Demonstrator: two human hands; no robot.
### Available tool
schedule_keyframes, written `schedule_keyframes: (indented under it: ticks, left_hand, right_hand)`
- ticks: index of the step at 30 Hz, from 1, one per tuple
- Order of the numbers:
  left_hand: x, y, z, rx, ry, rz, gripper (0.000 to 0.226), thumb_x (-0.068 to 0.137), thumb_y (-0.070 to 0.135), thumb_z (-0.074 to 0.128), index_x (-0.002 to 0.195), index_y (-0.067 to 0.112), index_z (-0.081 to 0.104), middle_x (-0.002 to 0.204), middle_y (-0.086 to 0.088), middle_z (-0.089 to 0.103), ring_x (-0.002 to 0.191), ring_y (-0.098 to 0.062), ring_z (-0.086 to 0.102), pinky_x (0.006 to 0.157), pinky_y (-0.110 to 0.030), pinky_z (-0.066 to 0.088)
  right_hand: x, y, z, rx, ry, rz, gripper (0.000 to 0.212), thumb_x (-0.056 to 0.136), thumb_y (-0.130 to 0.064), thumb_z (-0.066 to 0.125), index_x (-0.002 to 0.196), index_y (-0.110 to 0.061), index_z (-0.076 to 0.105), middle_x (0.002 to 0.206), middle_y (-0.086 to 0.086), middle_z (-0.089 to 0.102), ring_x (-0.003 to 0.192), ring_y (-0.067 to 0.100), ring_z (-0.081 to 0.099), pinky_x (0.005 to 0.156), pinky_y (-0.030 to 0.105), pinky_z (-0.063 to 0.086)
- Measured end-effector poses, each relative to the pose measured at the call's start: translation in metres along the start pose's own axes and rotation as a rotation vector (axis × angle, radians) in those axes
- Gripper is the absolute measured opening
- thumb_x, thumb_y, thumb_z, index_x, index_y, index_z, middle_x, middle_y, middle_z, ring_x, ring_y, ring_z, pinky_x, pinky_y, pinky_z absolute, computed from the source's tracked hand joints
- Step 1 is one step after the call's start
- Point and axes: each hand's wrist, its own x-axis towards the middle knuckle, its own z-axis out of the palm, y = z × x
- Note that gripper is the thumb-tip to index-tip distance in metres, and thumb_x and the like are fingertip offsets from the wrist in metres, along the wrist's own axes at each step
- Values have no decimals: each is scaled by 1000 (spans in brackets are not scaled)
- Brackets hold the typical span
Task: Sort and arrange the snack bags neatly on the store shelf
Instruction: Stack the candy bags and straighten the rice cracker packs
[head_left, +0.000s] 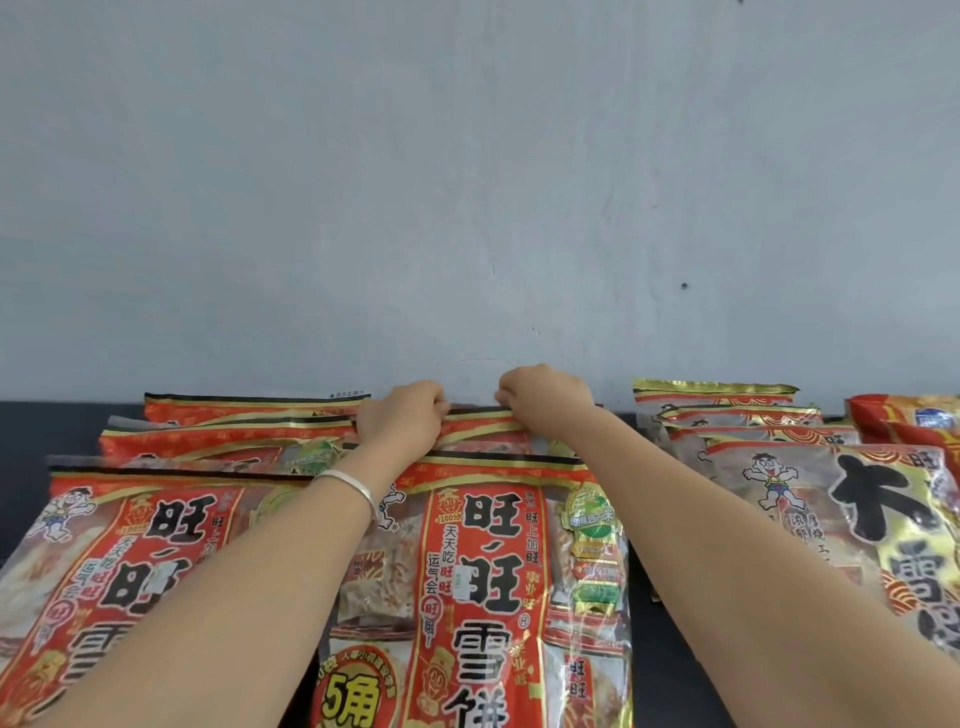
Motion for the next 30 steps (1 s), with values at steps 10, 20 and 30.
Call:
schedule_keyframes:
  ticks: [10, 20, 30]
  left_hand:
    - [4, 8, 10, 31, 82, 4, 22, 100, 26, 36, 93, 26, 57, 80, 7, 62, 85, -20, 54, 80, -37, 28]
    - [-8, 31, 20, 42, 113, 47, 21, 101, 29, 35, 96, 25, 55, 91, 6, 63, 93, -20, 52, 81, -38, 29]
    - [-17, 34, 15, 22, 188, 42, 27, 98, 34, 42, 123, 29, 48, 127, 2, 54, 123, -22, 45, 109, -49, 19]
  right_hand:
    - [-12, 5, 6, -15, -23, -59, 28, 97, -41, 44, 116, -24, 56, 114, 2, 64, 104, 26, 59, 85, 38, 38]
    - [-23, 17, 5, -32, -27, 35, 20, 100, -33, 42, 110, -21, 55, 110, 4, 64, 101, 27, 58, 85, 38, 37]
    - [-33, 23, 18, -46, 202, 44, 34, 98, -32, 46, 131, -25, 49, 132, 4, 53, 124, 29, 47, 108, 51, 28]
